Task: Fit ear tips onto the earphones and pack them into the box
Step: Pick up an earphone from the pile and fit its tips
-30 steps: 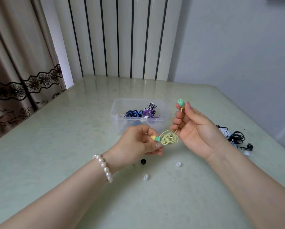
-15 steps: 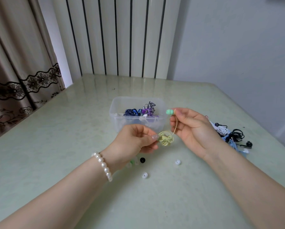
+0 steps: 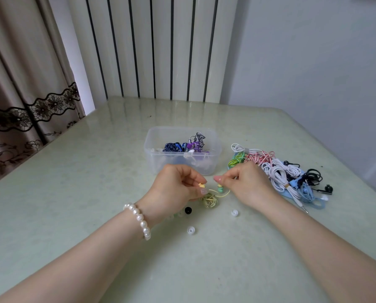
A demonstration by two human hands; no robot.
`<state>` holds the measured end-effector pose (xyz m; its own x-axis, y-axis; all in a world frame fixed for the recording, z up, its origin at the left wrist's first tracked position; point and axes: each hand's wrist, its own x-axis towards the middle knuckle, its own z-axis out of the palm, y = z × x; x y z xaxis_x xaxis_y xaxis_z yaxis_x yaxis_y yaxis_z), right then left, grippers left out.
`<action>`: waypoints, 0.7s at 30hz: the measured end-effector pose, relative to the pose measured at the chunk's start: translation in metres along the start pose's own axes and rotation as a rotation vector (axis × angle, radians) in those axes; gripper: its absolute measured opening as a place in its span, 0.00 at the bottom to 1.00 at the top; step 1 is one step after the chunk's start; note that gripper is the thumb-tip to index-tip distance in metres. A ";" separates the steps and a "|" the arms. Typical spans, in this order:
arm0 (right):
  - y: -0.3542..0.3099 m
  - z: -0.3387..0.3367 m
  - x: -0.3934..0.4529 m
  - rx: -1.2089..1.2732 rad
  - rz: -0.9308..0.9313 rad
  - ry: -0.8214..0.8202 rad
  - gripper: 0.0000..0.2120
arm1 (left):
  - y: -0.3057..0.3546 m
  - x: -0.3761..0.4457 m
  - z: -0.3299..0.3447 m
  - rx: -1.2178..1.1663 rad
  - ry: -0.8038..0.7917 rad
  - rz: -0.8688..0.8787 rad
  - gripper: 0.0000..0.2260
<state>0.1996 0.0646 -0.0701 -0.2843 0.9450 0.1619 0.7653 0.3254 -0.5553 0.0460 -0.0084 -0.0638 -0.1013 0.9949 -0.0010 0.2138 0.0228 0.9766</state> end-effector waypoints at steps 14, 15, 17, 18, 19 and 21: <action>-0.021 -0.002 -0.016 0.609 -0.313 -0.163 0.12 | 0.006 -0.001 -0.008 -0.350 -0.045 -0.136 0.06; -0.020 -0.001 -0.015 0.619 -0.300 -0.132 0.12 | 0.006 0.000 -0.009 -0.377 -0.067 -0.144 0.07; -0.019 -0.002 -0.013 0.663 -0.277 -0.100 0.10 | 0.009 0.002 -0.012 -0.345 -0.063 -0.128 0.07; -0.018 -0.002 -0.012 0.681 -0.264 -0.091 0.10 | 0.009 0.004 -0.017 -0.267 -0.023 -0.099 0.07; -0.018 -0.004 -0.010 0.695 -0.248 -0.082 0.10 | 0.010 0.006 -0.022 -0.155 0.034 -0.061 0.06; -0.017 -0.009 -0.008 0.720 -0.216 -0.054 0.08 | 0.011 0.011 -0.037 0.092 0.136 0.009 0.06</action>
<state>0.1938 0.0516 -0.0547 -0.4279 0.8534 0.2977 0.1282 0.3834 -0.9147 0.0113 -0.0013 -0.0454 -0.2279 0.9727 0.0426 0.3031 0.0293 0.9525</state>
